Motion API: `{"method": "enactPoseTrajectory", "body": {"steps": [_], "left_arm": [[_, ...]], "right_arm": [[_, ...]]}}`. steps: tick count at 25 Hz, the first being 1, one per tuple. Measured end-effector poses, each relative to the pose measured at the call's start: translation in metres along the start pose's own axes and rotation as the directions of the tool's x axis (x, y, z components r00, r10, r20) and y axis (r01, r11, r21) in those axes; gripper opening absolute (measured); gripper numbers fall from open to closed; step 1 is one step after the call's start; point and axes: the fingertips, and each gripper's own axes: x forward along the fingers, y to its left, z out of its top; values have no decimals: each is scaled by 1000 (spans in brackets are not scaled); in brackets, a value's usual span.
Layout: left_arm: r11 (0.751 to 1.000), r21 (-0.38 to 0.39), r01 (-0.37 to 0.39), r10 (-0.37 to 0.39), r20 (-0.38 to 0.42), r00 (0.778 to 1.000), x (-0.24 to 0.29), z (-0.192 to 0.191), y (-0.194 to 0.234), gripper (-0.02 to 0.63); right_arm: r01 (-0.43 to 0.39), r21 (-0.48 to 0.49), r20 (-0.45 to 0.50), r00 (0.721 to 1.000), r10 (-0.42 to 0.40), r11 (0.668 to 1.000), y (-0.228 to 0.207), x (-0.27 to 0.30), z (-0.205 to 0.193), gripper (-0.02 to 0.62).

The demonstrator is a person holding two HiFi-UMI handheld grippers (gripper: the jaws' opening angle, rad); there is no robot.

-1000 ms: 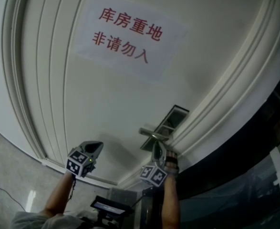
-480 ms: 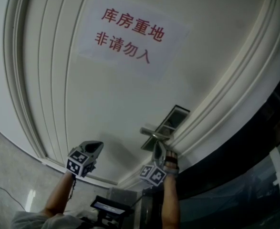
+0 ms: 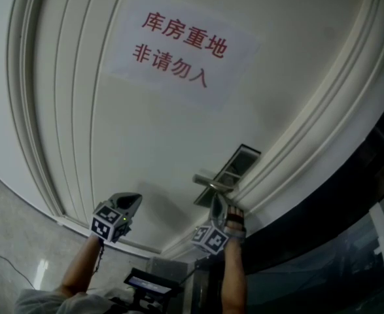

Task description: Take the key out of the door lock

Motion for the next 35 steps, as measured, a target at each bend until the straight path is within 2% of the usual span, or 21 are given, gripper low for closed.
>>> {"method": "enactPoseTrajectory", "body": {"steps": [7,11,18,35], "left_arm": [[1000,-1,-1,1,2,1000,0,1,-1,7],[1000,2,-1,1,1,1000,1,0,1,7],[1000,5,3,-3,3,1000,5,2,1,8],[1000,-5,16,-16,13,1000,9,2,-5,8]], "right_arm": [[6,-55,-5,1000,-6,998,0,-1,0,23],[-4,-29,16,1000,5,1000,-2,-3,7,23],[-6,-80,20,1000,7,997,-2,-4,8,23],[-13,-97,18,1000,14,995,1,-10,7,23]]}}
